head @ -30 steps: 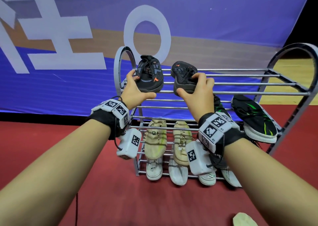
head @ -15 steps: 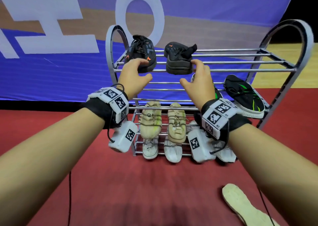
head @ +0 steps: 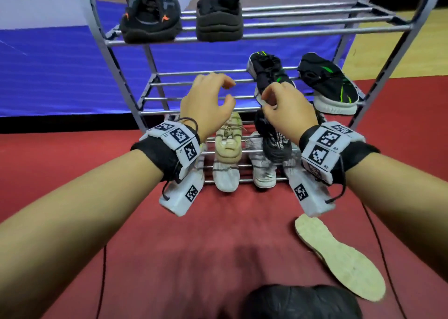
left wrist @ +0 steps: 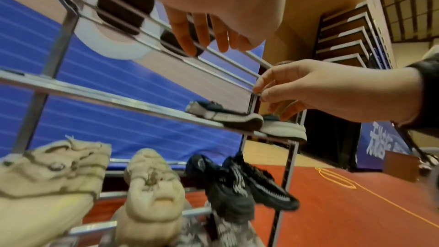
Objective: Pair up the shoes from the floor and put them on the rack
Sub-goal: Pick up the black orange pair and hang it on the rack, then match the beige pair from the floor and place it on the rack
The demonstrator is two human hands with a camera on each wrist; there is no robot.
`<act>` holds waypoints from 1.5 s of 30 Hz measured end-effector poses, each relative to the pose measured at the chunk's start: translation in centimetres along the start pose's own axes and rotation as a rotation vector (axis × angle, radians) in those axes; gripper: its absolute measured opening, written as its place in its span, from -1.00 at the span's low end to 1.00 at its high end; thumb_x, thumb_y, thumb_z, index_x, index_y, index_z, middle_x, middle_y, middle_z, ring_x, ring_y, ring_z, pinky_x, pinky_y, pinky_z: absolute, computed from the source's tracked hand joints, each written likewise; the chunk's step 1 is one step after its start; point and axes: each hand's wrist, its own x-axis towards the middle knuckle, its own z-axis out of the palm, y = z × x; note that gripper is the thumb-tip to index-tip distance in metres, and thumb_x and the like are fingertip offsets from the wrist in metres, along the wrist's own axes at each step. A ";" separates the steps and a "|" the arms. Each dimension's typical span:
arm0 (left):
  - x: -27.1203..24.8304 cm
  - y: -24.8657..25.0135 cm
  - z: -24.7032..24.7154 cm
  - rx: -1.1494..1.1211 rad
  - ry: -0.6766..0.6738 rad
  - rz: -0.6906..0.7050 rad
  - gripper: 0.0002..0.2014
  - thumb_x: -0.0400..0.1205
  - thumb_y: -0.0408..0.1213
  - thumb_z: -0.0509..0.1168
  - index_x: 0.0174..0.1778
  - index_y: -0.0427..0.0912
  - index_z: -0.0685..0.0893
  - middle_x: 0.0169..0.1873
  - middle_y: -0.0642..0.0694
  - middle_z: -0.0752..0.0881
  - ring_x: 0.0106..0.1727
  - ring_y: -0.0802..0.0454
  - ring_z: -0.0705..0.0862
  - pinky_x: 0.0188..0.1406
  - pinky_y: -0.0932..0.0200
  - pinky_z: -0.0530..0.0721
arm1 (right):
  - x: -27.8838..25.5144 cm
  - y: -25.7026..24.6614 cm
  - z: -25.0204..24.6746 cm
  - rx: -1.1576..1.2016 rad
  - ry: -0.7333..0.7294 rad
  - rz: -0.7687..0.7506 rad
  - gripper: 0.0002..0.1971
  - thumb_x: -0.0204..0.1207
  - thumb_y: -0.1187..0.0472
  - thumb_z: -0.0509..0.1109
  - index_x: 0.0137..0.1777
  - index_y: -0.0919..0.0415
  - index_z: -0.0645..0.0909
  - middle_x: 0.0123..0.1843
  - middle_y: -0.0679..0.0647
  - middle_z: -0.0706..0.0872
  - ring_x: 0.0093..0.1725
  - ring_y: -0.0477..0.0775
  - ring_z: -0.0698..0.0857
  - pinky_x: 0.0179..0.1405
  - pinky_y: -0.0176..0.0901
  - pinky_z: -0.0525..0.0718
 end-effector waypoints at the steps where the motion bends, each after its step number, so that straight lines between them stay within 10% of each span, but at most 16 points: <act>1: -0.4 0.0 1.2 0.003 -0.049 -0.007 -0.74 0.58 -0.25 0.21 0.17 -0.05 0.62 0.12 0.10 0.66 0.27 0.07 0.50 0.08 0.12 0.51 | -0.6 1.1 0.4 -0.026 -0.030 0.000 -0.82 0.55 0.22 0.25 0.11 0.16 0.58 0.12 0.17 0.60 0.13 0.26 0.60 0.02 0.11 0.58; 16: -8.1 -0.6 16.6 0.063 -0.675 0.041 -0.69 0.56 -0.28 0.21 0.24 -0.11 0.59 0.20 -0.10 0.65 0.28 -0.10 0.55 0.20 -0.04 0.56 | -10.6 16.2 7.5 -0.432 -0.626 0.058 -0.72 0.61 0.19 0.17 0.29 0.16 0.51 0.30 0.16 0.58 0.28 0.23 0.60 0.00 0.00 0.52; 21: -11.2 0.2 21.3 0.040 -0.991 0.072 -0.69 0.61 -0.23 0.23 0.28 -0.12 0.57 0.22 -0.02 0.61 0.24 -0.01 0.58 0.05 0.30 0.40 | -16.2 21.9 9.4 -0.461 -0.907 0.282 -0.63 0.60 0.07 0.24 0.38 0.15 0.46 0.38 0.15 0.52 0.33 0.22 0.58 0.12 -0.01 0.55; 33: -23.1 0.2 27.6 0.131 -1.781 0.093 -0.59 0.65 -0.07 0.24 0.35 -0.22 0.49 0.27 -0.13 0.63 0.26 -0.07 0.59 0.16 0.21 0.47 | -24.4 25.2 11.2 -0.376 -0.777 0.558 -0.21 0.37 -0.19 0.46 0.53 0.05 0.24 0.43 0.17 0.36 0.40 0.28 0.34 0.25 0.21 0.50; 45: -25.5 0.2 29.5 0.055 -1.864 0.080 -0.48 0.39 0.05 0.51 0.08 -0.26 0.59 -0.13 -0.11 0.61 -0.17 -0.01 0.52 -0.18 0.16 0.48 | -24.8 25.1 13.5 -0.492 -0.709 0.551 -0.21 0.40 -0.16 0.43 0.54 0.03 0.15 0.39 0.18 0.39 0.36 0.27 0.40 0.22 0.26 0.48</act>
